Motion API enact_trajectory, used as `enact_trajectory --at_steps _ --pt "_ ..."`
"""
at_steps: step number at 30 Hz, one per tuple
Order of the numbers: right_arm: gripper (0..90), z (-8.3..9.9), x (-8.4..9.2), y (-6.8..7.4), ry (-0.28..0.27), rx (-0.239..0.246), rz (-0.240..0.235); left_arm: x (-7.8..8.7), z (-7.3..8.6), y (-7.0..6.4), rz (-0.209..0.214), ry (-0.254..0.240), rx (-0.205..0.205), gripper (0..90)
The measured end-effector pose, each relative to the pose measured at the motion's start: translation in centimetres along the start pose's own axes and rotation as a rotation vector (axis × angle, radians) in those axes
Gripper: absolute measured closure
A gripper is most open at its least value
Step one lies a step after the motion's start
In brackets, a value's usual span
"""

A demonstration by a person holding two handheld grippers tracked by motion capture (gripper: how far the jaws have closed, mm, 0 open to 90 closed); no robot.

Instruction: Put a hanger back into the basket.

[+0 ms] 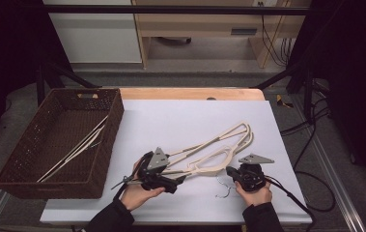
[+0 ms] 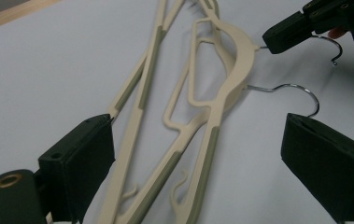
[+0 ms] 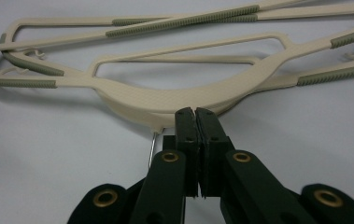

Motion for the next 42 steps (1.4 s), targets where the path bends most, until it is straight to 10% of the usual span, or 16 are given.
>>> enact_trajectory --at_steps 22,42 --pt "89.4 -0.8 1.2 0.1 -0.009 0.021 -0.007 -10.3 -2.8 -1.4 0.056 0.197 -0.153 38.3" --pt "89.2 -0.8 1.4 0.0 0.005 0.033 -0.003 -11.9 -2.6 -1.8 0.056 0.286 -0.198 68.2"
Point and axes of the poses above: each handheld gripper's, and its own axes: x roughly backward along the jaws, z roughly out of its underside, y roughly to its left, the point moved 7 cm from there along -x, roughly forward along the jaws, and after that the axes turned 13 degrees about z, right-handed, at the moved point
